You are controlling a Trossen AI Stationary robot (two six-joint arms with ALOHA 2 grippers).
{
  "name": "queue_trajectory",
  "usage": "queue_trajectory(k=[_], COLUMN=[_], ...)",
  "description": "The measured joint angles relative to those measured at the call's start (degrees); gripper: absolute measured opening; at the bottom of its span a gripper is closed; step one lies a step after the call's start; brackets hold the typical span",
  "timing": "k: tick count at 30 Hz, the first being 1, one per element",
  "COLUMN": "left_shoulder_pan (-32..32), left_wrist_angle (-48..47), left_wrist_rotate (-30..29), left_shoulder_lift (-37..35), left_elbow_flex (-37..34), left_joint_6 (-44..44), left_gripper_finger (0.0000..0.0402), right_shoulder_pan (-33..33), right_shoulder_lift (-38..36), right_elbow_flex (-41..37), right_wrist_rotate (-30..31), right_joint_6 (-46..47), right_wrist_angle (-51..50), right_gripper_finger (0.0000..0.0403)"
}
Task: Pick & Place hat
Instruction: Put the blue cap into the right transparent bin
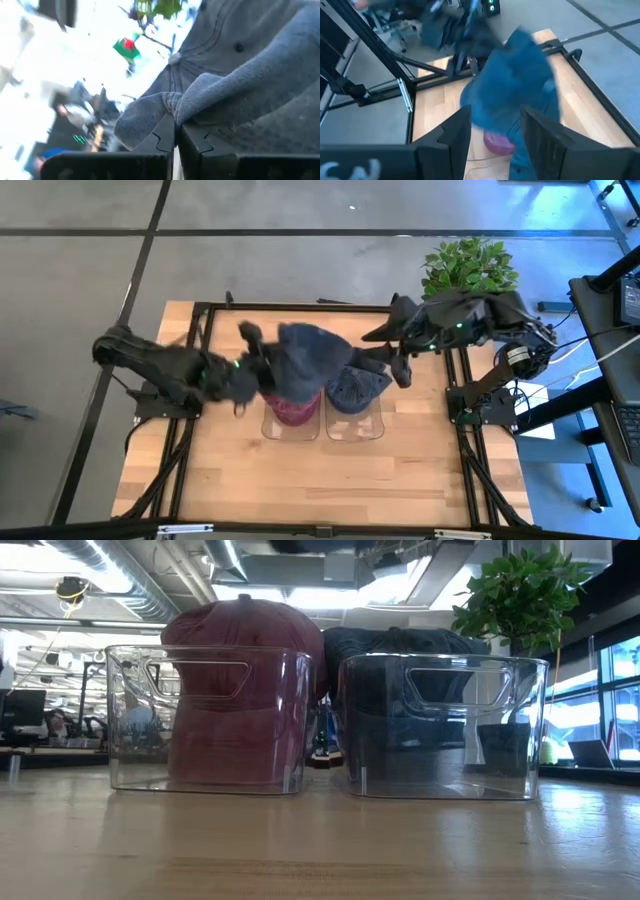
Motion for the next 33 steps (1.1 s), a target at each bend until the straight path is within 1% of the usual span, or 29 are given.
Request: queue_trajectory(k=[2,5,7,10,15,17,19,21,26,30,33], left_shoulder_pan=[-3.1,-7.1,-9.0,-11.4,-13.8,-14.6,-15.1,-15.6,-16.5,-17.1,-17.2], left_wrist_angle=[6.4,16.9,23.6,32.1,42.6,45.0,45.3,45.3,45.4,46.7,46.6], left_wrist_rotate=[-2.9,-6.0,-7.4,-8.5,-10.2,-11.6,-12.5,-13.0,-14.6,-14.9,-15.2], left_shoulder_lift=[2.5,6.0,8.1,10.2,12.1,12.3,12.3,12.4,12.4,12.4,12.4], left_elbow_flex=[0.0,0.0,0.0,0.0,0.0,0.0,0.0,0.0,0.0,0.0,0.0], left_joint_6=[5.4,16.2,22.7,30.3,36.8,38.2,38.6,38.6,38.6,38.7,38.6], left_gripper_finger=[0.0003,0.0003,0.0003,0.0003,0.0003,0.0003,0.0003,0.0003,0.0003,0.0003,0.0003], right_shoulder_pan=[0.0,0.0,0.0,-0.1,-0.5,-0.5,-0.3,0.0,0.1,0.1,0.1], right_shoulder_lift=[0.0,0.2,0.6,0.8,1.9,2.7,3.7,4.7,6.8,8.2,8.2], right_elbow_flex=[0.3,-0.1,-0.2,-0.2,-0.2,-0.2,-0.2,-0.2,-0.2,-0.2,-0.3], right_wrist_rotate=[-0.3,-2.6,-4.3,-5.1,-6.3,-6.9,-9.4,-12.1,-15.4,-18.2,-18.6], right_joint_6=[0.1,0.2,1.3,1.3,-0.1,-0.2,-1.4,-1.6,0.0,-0.1,0.0], right_wrist_angle=[0.0,-0.3,-0.3,-1.4,-2.7,-2.8,-2.8,-2.6,-2.3,-1.2,-0.6], right_gripper_finger=[0.017,0.0177,0.0191,0.0226,0.0289,0.0305,0.0314,0.0316,0.0303,0.0273,0.0239])
